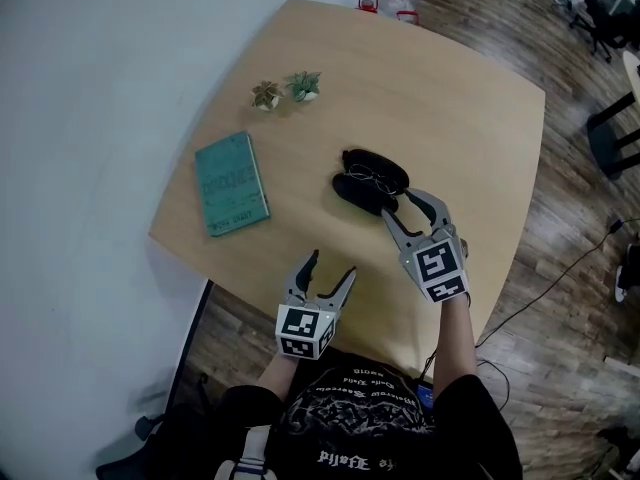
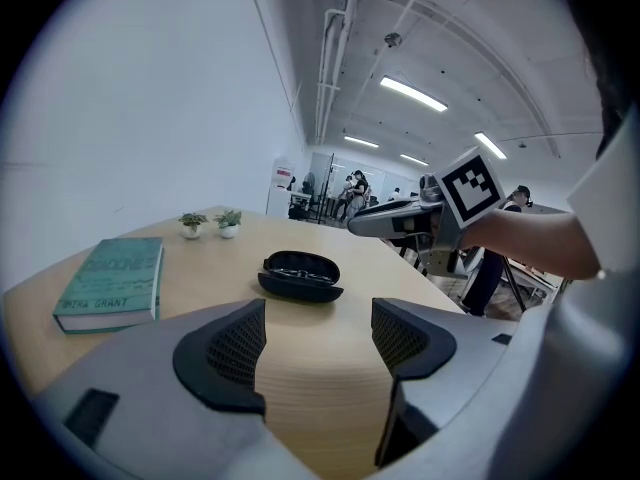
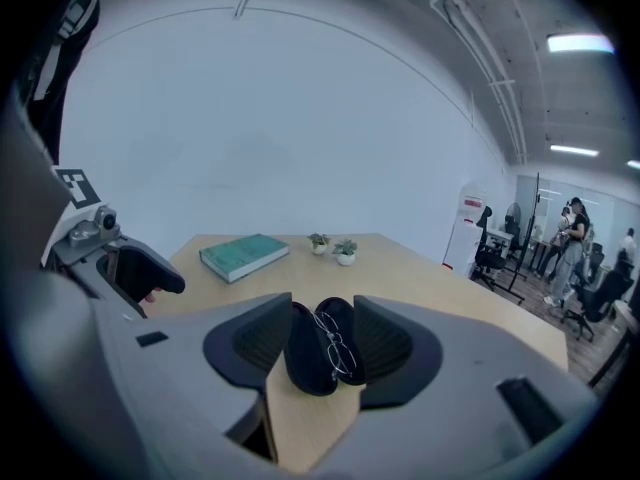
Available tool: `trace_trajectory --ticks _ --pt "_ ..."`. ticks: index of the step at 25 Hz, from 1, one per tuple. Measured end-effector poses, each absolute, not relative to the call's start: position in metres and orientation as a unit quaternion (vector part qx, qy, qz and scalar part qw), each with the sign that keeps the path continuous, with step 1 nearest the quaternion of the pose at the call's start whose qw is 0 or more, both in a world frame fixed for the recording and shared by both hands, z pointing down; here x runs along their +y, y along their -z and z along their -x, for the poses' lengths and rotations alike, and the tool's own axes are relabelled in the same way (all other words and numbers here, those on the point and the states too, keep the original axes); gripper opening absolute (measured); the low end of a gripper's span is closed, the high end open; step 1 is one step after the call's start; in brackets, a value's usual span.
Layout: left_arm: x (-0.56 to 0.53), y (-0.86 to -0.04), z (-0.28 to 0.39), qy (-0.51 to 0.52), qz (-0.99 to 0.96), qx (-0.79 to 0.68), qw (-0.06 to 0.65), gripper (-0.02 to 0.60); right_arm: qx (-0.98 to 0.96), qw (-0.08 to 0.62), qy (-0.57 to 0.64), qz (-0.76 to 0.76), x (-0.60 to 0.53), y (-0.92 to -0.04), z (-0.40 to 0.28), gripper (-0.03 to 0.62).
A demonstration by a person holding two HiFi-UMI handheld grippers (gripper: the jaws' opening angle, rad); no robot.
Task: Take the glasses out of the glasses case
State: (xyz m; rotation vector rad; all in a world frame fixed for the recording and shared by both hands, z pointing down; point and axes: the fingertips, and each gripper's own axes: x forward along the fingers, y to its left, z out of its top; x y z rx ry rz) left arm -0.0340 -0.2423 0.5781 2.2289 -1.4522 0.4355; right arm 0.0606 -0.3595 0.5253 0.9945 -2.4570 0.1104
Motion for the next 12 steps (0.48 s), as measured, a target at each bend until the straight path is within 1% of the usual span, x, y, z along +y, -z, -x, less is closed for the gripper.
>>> trace_trajectory --ticks 5,12 --pt "-0.255 -0.584 0.046 -0.160 -0.813 -0.511 0.228 0.339 -0.891 0.307 -0.016 -0.335 -0.381 -0.535 -0.045 0.213" --pt "-0.273 -0.593 0.065 -0.162 -0.822 -0.494 0.234 0.339 -0.880 0.364 -0.013 -0.306 -0.405 -0.554 -0.027 0.213"
